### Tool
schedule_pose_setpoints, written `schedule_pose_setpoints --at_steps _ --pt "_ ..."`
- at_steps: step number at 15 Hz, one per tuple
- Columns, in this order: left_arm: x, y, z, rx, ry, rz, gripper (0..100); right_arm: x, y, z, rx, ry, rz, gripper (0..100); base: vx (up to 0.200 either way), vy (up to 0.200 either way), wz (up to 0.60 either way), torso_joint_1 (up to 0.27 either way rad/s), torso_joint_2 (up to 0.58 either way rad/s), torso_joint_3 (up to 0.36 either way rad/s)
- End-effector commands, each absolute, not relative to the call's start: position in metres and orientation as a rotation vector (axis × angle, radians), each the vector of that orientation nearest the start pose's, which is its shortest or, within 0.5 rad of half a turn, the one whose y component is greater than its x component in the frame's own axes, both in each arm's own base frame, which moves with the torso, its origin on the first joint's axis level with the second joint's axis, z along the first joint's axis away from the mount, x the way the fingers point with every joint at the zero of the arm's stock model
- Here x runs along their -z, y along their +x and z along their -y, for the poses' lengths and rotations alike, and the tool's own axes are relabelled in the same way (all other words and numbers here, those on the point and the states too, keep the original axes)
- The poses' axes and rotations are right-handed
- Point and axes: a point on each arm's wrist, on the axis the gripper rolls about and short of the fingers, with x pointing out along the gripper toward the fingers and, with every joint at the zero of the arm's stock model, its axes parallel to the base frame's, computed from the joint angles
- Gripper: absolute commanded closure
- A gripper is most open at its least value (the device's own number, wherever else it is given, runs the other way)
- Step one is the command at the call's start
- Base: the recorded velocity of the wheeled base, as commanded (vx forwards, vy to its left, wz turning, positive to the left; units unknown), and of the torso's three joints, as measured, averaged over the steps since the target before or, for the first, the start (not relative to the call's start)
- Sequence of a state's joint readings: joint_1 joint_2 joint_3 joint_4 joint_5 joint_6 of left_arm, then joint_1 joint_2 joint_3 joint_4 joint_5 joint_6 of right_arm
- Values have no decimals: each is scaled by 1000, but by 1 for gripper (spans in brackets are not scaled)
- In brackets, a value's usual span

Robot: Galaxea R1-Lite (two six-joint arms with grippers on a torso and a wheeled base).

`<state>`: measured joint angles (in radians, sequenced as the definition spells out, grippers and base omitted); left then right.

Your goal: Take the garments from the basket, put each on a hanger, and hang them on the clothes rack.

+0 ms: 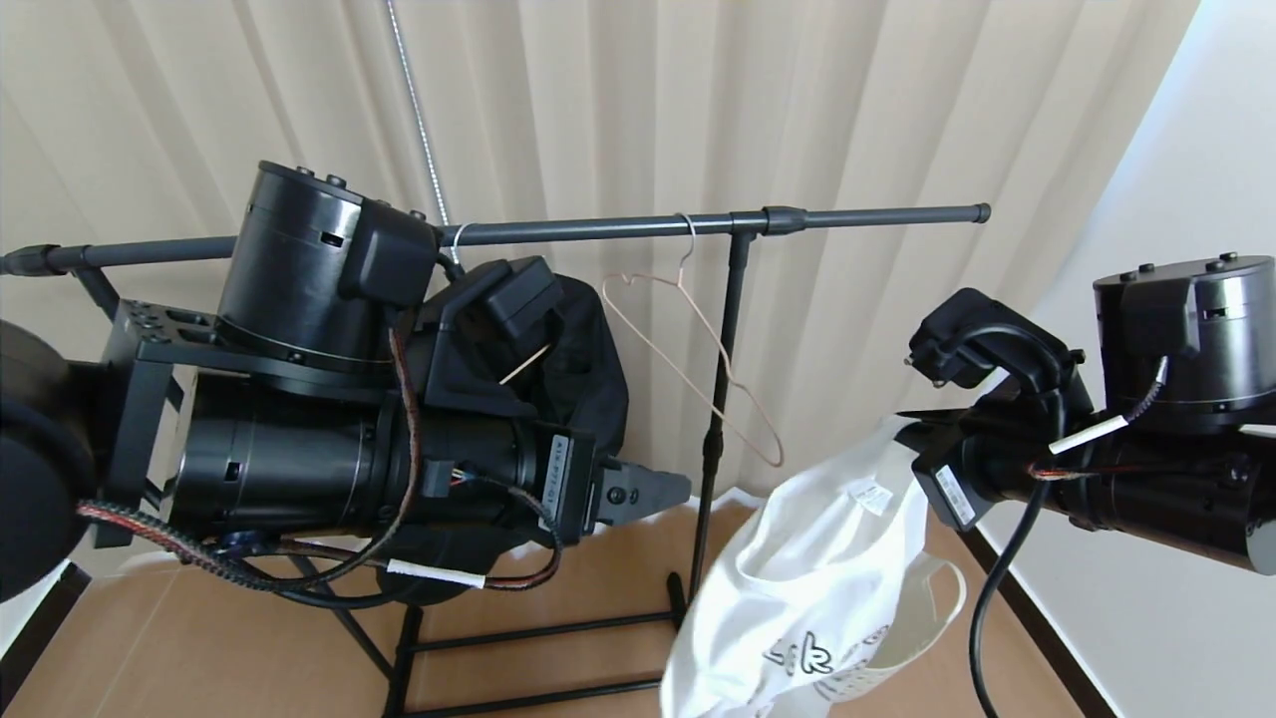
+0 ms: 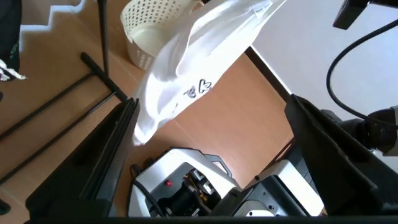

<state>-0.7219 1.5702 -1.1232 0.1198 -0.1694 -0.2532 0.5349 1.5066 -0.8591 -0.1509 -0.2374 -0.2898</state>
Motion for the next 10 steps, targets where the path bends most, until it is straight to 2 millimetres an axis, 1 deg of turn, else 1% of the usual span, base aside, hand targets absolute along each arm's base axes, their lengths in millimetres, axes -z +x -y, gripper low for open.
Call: schedule_pose_setpoints --at_steps 1,3,6,7,8,10 --pt "-237 212 189 773 -70 -671 0 -208 222 -122 -344 -465 -413 100 0 0 0 0 0 0" --pt "-232 226 201 728 -56 -675 0 -209 224 -115 -317 -460 -414 100 0 0 0 0 0 0" --pt "-220 254 226 589 -7 -655 0 -212 228 -100 -263 -479 -413 100 0 0 0 0 0 0" --pt "-218 260 230 563 1 -651 0 -212 231 -96 -248 -492 -413 100 0 0 0 0 0 0" --pt "-214 270 240 534 11 -641 0 -214 237 -92 -216 -487 -398 100 0 0 0 0 0 0" --pt "-210 281 250 502 19 -628 0 -213 245 -94 -191 -477 -362 100 0 0 0 0 0 0"
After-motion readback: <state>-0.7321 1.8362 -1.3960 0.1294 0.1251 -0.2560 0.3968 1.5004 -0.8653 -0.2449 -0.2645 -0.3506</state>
